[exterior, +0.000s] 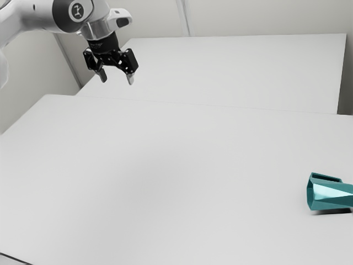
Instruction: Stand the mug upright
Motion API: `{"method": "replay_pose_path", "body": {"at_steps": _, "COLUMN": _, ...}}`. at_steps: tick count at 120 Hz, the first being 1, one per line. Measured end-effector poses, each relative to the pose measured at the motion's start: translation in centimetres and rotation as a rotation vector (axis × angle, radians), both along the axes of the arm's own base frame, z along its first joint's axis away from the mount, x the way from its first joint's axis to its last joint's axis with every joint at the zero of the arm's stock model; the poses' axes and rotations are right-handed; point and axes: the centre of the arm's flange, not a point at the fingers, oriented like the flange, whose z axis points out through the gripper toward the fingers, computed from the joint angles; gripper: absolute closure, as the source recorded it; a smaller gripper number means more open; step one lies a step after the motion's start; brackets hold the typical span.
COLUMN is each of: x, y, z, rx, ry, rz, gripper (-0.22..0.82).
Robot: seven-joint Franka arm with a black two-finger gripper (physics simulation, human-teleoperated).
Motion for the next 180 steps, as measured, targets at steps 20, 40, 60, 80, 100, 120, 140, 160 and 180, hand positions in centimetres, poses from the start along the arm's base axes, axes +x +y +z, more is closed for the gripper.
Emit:
{"method": "replay_pose_path", "body": {"at_steps": 20, "x": 0.1, "y": 0.3, "z": -0.2, "rx": -0.008, "ry": 0.002, "rz": 0.007, "gripper": 0.00}}
{"method": "replay_pose_path", "body": {"at_steps": 40, "x": 0.3, "y": 0.5, "z": -0.5, "rx": -0.023, "ry": -0.005, "rz": 0.015, "gripper": 0.00}}
{"method": "replay_pose_path", "body": {"at_steps": 60, "x": 0.5, "y": -1.3, "z": -3.7, "rx": -0.179, "ry": 0.029, "rz": 0.024, "gripper": 0.00}}
{"method": "replay_pose_path", "body": {"at_steps": 80, "x": 0.8, "y": -4.1, "z": -8.1, "rx": -0.318, "ry": 0.038, "rz": 0.021, "gripper": 0.00}}
{"method": "replay_pose_path", "body": {"at_steps": 100, "x": 0.2, "y": -9.7, "z": -13.3, "rx": -0.466, "ry": 0.012, "rz": -0.002, "gripper": 0.00}}
{"method": "replay_pose_path", "body": {"at_steps": 120, "x": -0.8, "y": -16.1, "z": -19.0, "rx": -0.580, "ry": -0.004, "rz": -0.016, "gripper": 0.00}}
{"method": "replay_pose_path", "body": {"at_steps": 140, "x": -0.9, "y": -21.8, "z": -24.2, "rx": -0.658, "ry": -0.017, "rz": -0.013, "gripper": 0.00}}
{"method": "replay_pose_path", "body": {"at_steps": 160, "x": -0.5, "y": -26.7, "z": -27.2, "rx": -0.708, "ry": -0.057, "rz": -0.012, "gripper": 0.00}}
{"method": "replay_pose_path", "body": {"at_steps": 180, "x": 0.5, "y": -29.1, "z": -29.2, "rx": -0.777, "ry": -0.064, "rz": 0.040, "gripper": 0.00}}
